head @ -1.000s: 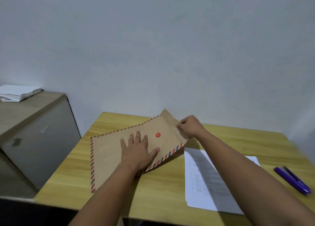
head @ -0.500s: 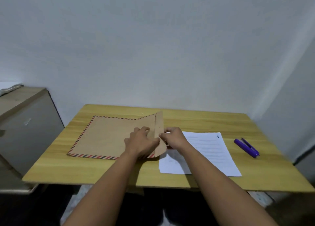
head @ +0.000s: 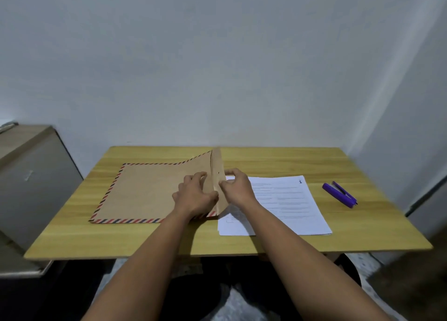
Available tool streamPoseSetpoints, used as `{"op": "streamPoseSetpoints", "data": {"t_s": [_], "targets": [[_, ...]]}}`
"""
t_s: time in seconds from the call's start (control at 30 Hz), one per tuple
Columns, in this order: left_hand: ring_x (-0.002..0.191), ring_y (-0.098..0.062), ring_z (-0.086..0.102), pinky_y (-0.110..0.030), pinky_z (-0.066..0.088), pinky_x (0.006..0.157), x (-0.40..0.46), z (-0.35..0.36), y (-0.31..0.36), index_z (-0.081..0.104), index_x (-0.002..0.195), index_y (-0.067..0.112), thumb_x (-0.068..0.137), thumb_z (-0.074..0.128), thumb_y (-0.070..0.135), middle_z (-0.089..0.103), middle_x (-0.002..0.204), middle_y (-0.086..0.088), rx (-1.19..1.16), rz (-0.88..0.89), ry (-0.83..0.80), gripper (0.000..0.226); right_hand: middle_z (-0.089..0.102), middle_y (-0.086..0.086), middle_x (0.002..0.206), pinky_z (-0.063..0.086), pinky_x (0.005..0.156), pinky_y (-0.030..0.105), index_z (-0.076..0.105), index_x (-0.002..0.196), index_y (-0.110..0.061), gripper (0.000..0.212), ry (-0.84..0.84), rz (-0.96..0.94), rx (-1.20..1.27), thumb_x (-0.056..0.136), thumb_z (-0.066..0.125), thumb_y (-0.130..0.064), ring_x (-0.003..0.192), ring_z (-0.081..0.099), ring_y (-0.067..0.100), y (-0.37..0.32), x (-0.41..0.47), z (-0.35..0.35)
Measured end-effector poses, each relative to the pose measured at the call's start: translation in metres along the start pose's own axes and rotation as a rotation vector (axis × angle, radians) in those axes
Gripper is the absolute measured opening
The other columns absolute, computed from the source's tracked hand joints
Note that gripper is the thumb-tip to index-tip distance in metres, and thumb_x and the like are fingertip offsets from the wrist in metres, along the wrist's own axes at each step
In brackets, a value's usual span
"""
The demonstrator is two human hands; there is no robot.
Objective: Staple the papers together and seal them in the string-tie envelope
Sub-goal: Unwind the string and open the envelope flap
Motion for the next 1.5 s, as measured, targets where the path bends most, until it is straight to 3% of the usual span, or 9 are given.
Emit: {"op": "streamPoseSetpoints", "data": {"t_s": [0.17, 0.3, 0.5, 0.67, 0.93, 1.03, 1.13, 1.3, 1.5], "targets": [[0.133, -0.030, 0.045, -0.053, 0.034, 0.106, 0.001, -0.003, -0.002, 0.039, 0.148, 0.037, 0.077, 0.062, 0.053, 0.043, 0.147, 0.000, -0.020, 0.021, 0.017, 0.076, 0.077, -0.005, 0.084, 0.052, 0.065, 0.024, 0.052, 0.139, -0.036, 0.049, 0.001, -0.139, -0.035, 0.097, 0.060, -0.012, 0.076, 0.070, 0.010, -0.012, -0.005, 0.008], [0.133, -0.029, 0.046, -0.052, 0.037, 0.107, -0.001, -0.002, -0.002, 0.040, 0.148, 0.036, 0.075, 0.057, 0.047, 0.043, 0.149, 0.000, -0.067, 0.029, 0.021, 0.076, 0.060, -0.017, 0.051, 0.040, 0.055, 0.014, 0.050, 0.149, -0.030, 0.054, -0.006, -0.202, -0.050, 0.099, 0.053, -0.008, 0.051, 0.051, 0.002, -0.011, -0.007, 0.012], [0.134, -0.025, 0.049, -0.050, 0.037, 0.112, -0.003, -0.008, 0.003, 0.042, 0.148, 0.037, 0.076, 0.056, 0.053, 0.044, 0.150, 0.005, -0.162, 0.086, 0.078, 0.075, 0.070, -0.010, 0.061, 0.051, 0.061, 0.022, 0.051, 0.147, -0.032, 0.053, -0.091, -0.174, 0.070, 0.101, 0.051, -0.006, 0.055, 0.059, 0.008, -0.010, -0.007, 0.017], [0.137, -0.022, 0.045, -0.050, 0.035, 0.114, 0.000, -0.007, 0.008, 0.039, 0.150, 0.041, 0.082, 0.065, 0.049, 0.041, 0.151, 0.008, -0.202, 0.124, 0.085, 0.073, 0.047, -0.010, 0.047, 0.042, 0.063, 0.029, 0.048, 0.148, -0.035, 0.055, -0.085, -0.251, 0.010, 0.101, 0.052, -0.007, 0.050, 0.042, 0.009, -0.012, -0.006, 0.021], [0.147, -0.031, 0.026, -0.043, 0.028, 0.120, 0.008, 0.005, 0.012, 0.019, 0.161, 0.026, 0.081, 0.054, 0.012, 0.028, 0.158, -0.005, -0.146, 0.135, -0.016, 0.088, 0.049, -0.016, 0.046, 0.040, 0.063, 0.020, 0.056, 0.147, -0.029, 0.052, 0.006, -0.267, -0.092, 0.100, 0.050, -0.007, 0.053, 0.044, 0.005, -0.015, -0.010, 0.018], [0.153, -0.029, 0.020, -0.045, 0.029, 0.121, 0.013, 0.010, 0.005, 0.010, 0.163, 0.020, 0.079, 0.052, 0.004, 0.023, 0.165, -0.008, -0.104, 0.096, -0.028, 0.096, 0.060, -0.017, 0.062, 0.047, 0.075, 0.024, 0.055, 0.149, -0.024, 0.050, 0.071, -0.230, -0.140, 0.101, 0.048, -0.010, 0.066, 0.053, 0.002, -0.013, -0.010, 0.018], [0.147, -0.027, 0.035, -0.039, 0.041, 0.112, 0.009, 0.003, 0.007, 0.017, 0.162, 0.014, 0.082, 0.050, -0.003, 0.033, 0.162, -0.006, -0.111, 0.126, 0.050, 0.088, 0.077, 0.008, 0.097, 0.052, 0.086, 0.029, 0.053, 0.150, -0.020, 0.049, 0.112, -0.183, -0.168, 0.102, 0.046, -0.013, 0.093, 0.069, 0.023, -0.009, -0.010, 0.017], [0.136, -0.019, 0.047, -0.026, 0.040, 0.103, 0.004, -0.013, -0.001, 0.030, 0.159, 0.023, 0.091, 0.043, -0.003, 0.044, 0.156, 0.003, -0.147, 0.262, 0.186, 0.074, 0.069, 0.010, 0.135, 0.050, 0.091, 0.028, 0.050, 0.154, -0.015, 0.050, 0.142, -0.138, -0.205, 0.104, 0.045, -0.012, 0.118, 0.066, 0.026, -0.003, -0.008, 0.013], [0.144, -0.016, 0.041, -0.039, 0.038, 0.119, 0.005, -0.010, -0.019, 0.029, 0.160, 0.025, 0.096, 0.040, 0.001, 0.039, 0.161, 0.003, -0.168, 0.338, 0.206, 0.070, 0.072, 0.008, 0.127, 0.057, 0.092, 0.036, 0.044, 0.157, -0.017, 0.054, 0.098, -0.074, -0.225, 0.102, 0.046, -0.016, 0.109, 0.070, 0.026, 0.011, 0.003, 0.023]]}}
Point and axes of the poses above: each hand's wrist, its own x-axis towards the middle knuckle, its own z-axis out of the palm, y = z × x, the point moved 9 cm from there along x, towards the middle knuckle
